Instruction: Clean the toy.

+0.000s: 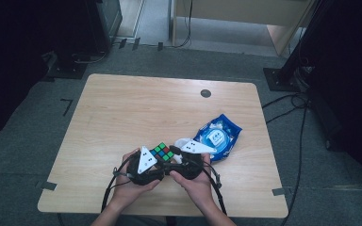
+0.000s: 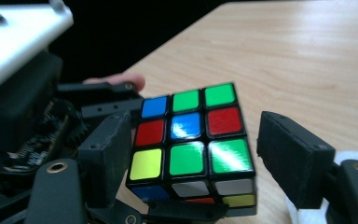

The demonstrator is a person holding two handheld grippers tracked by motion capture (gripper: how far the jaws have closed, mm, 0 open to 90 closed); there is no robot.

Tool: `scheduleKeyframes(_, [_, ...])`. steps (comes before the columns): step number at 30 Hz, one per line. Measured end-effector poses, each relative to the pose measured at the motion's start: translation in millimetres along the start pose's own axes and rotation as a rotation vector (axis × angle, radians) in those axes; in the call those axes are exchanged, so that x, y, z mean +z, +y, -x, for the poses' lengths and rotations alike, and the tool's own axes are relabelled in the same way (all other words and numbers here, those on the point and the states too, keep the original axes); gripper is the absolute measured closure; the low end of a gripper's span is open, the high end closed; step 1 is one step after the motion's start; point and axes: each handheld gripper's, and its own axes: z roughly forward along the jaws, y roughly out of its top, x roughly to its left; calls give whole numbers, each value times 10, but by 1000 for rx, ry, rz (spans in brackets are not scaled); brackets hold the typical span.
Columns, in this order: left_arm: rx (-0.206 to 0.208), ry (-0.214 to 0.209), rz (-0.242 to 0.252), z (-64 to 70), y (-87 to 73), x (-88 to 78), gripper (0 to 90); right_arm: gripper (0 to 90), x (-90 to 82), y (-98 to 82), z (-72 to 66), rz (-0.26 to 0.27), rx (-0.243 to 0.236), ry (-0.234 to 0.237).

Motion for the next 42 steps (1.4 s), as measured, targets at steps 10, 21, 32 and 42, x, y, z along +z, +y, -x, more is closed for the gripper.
scheduleKeyframes(10, [21,16,-5,10,-14,11,343,339,11,-19,-25,-31,-30,-31])
scheduleKeyframes(21, [21,-13,-9,7,-20,31,340,349,-8,-48,193,-39,167,63])
scheduleKeyframes(32, [2,-12,-26,13,-67,83,332,349,-68,-10,215,-10,178,41])
scheduleKeyframes(42, [23,-15,14,14,-98,66,338,348,-136,22,277,23,218,65])
